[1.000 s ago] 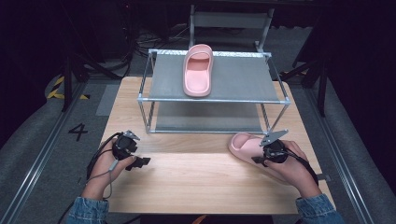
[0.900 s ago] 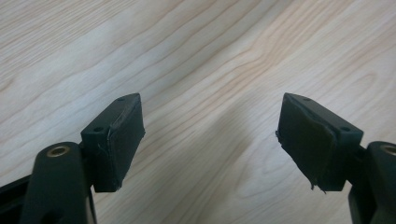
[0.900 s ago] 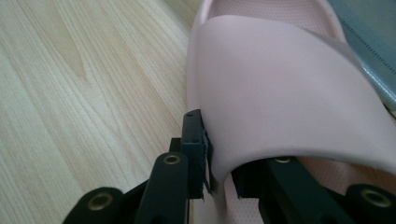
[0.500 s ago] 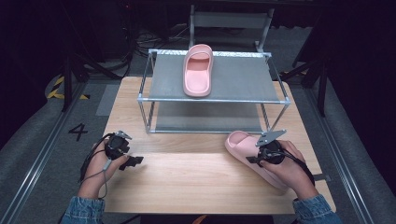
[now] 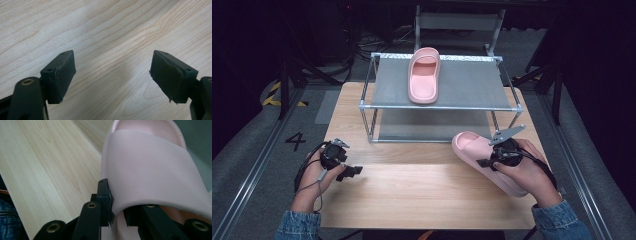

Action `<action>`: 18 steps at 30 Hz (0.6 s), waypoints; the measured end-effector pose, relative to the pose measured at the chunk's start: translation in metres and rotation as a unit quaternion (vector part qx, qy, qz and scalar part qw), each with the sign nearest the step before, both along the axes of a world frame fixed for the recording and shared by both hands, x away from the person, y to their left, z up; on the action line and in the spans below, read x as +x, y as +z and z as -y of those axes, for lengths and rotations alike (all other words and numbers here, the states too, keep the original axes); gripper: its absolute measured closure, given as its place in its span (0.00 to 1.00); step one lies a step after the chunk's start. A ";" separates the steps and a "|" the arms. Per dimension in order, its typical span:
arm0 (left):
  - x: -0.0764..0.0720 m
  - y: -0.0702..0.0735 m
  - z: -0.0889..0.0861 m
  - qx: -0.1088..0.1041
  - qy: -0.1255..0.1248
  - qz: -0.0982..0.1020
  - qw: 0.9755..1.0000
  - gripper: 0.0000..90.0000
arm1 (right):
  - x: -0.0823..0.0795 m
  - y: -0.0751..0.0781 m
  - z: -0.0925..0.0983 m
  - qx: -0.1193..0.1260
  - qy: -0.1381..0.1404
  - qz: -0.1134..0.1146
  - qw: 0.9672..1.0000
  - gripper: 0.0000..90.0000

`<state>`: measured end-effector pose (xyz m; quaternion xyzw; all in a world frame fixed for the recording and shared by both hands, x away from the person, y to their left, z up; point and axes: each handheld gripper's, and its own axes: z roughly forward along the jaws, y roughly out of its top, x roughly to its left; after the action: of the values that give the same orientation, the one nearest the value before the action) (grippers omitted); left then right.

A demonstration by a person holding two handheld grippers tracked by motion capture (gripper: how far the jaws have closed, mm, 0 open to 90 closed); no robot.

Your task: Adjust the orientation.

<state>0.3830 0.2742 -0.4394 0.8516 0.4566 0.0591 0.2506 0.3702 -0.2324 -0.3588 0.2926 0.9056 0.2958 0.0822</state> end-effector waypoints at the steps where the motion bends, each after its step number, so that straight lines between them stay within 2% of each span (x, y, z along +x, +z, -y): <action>1: 0.000 0.000 0.000 -0.003 0.001 0.001 1.000 0.23 | 0.000 0.004 0.000 -0.001 -0.001 0.000 1.000 0.87; 7: 0.002 0.001 -0.004 -0.009 0.003 0.003 1.000 0.23 | 0.003 0.035 -0.005 0.004 0.003 0.009 1.000 0.87; 9: 0.002 0.001 -0.004 -0.010 0.003 0.003 1.000 0.23 | 0.003 0.040 -0.006 0.006 0.005 0.011 1.000 0.87; 11: 0.001 0.003 -0.004 -0.019 0.000 0.002 1.000 0.23 | 0.002 0.052 -0.009 0.017 0.007 0.014 1.000 0.87; 18: 0.001 0.006 -0.004 -0.022 -0.001 0.006 1.000 0.23 | 0.003 0.069 -0.015 0.024 0.013 0.020 0.999 0.87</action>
<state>0.3839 0.2784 -0.4334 0.8458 0.4557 0.0536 0.2721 0.3731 -0.2172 -0.2896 0.2765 0.9001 0.3247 0.0893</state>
